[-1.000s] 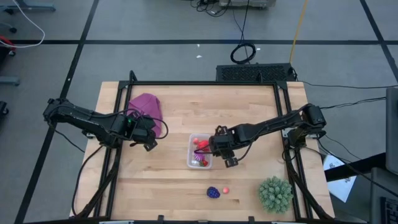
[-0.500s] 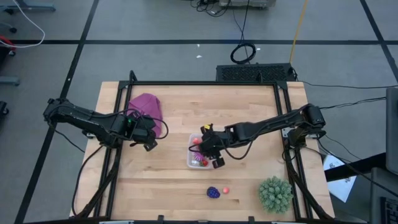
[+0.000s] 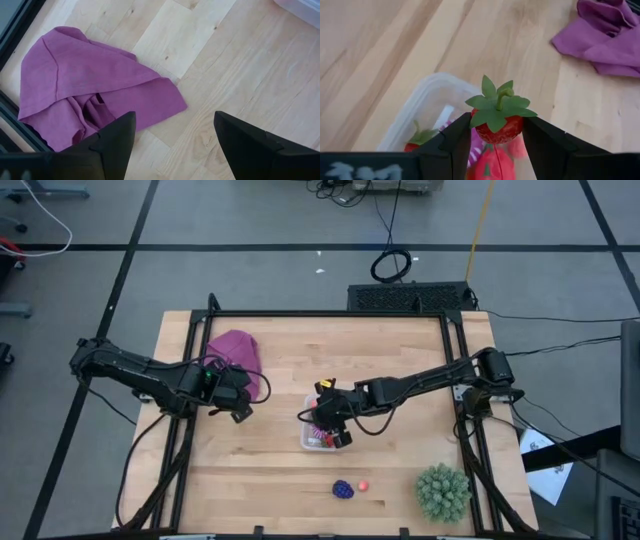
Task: Pick and placing Produce into tupperware
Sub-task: Put the strawberry into the transparent bin
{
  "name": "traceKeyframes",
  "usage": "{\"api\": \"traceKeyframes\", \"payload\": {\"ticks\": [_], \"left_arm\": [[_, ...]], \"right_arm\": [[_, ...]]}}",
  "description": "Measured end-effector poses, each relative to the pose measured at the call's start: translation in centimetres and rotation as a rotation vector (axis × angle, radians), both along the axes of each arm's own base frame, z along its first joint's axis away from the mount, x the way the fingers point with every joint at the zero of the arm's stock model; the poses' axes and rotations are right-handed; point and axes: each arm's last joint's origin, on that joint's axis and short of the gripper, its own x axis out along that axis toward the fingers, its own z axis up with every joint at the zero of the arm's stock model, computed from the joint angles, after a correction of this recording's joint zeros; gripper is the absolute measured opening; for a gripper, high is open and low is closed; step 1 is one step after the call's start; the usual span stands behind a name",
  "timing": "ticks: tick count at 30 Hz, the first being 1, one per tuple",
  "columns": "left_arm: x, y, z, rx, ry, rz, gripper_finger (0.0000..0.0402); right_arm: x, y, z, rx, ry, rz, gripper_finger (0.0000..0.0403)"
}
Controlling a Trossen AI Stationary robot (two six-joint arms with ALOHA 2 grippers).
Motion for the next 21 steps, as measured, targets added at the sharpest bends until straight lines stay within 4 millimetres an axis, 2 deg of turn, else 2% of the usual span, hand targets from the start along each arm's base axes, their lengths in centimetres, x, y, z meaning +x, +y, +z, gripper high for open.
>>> {"api": "traceKeyframes", "payload": {"ticks": [7,21], "left_arm": [[0.0,0.0,0.0,0.0,-0.004,0.0,0.0273],[0.0,0.0,0.0,0.006,-0.005,-0.005,0.0274]], "right_arm": [[0.0,-1.2,-0.1,0.034,0.02,-0.066,0.016],[0.7,-1.4,-3.5,0.026,0.136,-0.071,0.016]]}}
